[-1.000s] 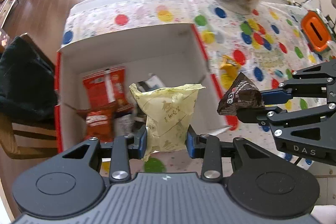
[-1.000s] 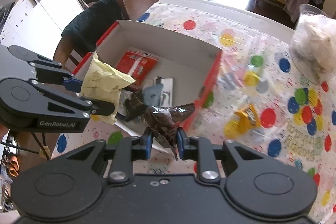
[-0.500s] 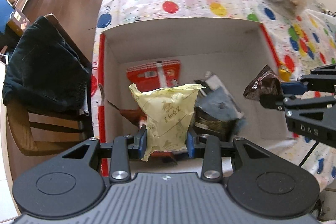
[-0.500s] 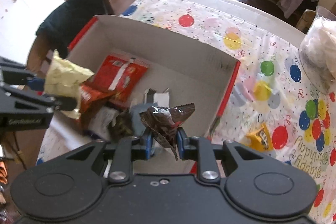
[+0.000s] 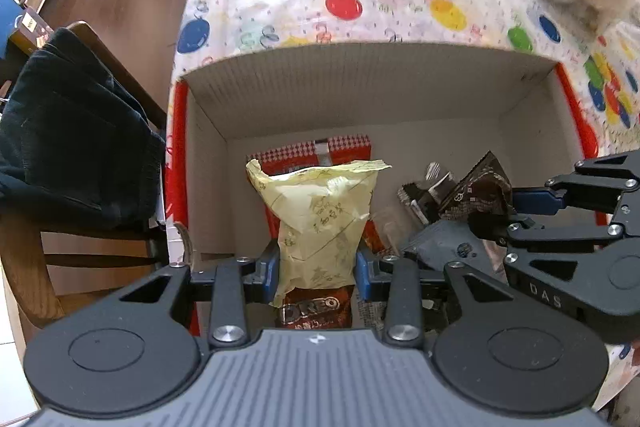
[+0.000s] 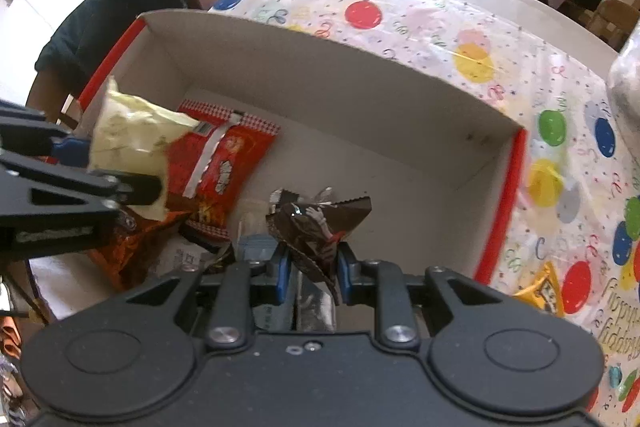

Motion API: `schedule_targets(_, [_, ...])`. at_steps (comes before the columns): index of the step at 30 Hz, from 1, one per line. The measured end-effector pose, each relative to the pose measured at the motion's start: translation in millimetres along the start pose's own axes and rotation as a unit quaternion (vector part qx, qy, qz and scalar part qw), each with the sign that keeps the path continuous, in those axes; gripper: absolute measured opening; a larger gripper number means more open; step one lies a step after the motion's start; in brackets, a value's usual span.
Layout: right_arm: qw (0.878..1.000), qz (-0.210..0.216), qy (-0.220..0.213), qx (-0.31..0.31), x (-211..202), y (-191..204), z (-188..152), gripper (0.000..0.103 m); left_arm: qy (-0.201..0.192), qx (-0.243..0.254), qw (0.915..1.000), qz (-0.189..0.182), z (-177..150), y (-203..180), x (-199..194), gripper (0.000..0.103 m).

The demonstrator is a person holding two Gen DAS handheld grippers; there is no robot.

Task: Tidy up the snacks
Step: 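Open both grippers to drop the cream packet and dark snack into the shoebox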

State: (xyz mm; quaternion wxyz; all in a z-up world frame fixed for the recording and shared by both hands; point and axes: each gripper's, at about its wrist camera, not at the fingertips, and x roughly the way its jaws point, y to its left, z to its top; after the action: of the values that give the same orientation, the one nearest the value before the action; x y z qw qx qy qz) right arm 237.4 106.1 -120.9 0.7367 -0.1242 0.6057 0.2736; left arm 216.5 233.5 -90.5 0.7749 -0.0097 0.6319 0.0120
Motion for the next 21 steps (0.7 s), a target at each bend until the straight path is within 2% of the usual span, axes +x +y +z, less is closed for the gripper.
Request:
schedule_targets(10, [1.000,0.009,0.008,-0.005,3,7,0,0.023,0.016,0.012,0.9998,-0.006,7,-5,9,0.037])
schedule_targets(14, [1.000,0.013,0.009,0.002,-2,7,-3,0.029,0.012,0.008,0.9999,-0.007,8,-5,8,0.040])
schedule_targets(18, [1.000,0.019,0.006,0.008,-10,7,-8,0.035,0.005,0.003,0.9999,-0.013,5,-6,2,0.050])
schedule_targets(21, [1.000,0.022,-0.002,0.008,-19,8,-13,0.045,-0.002,0.007,0.9999,-0.013,1,-9,-4,0.054])
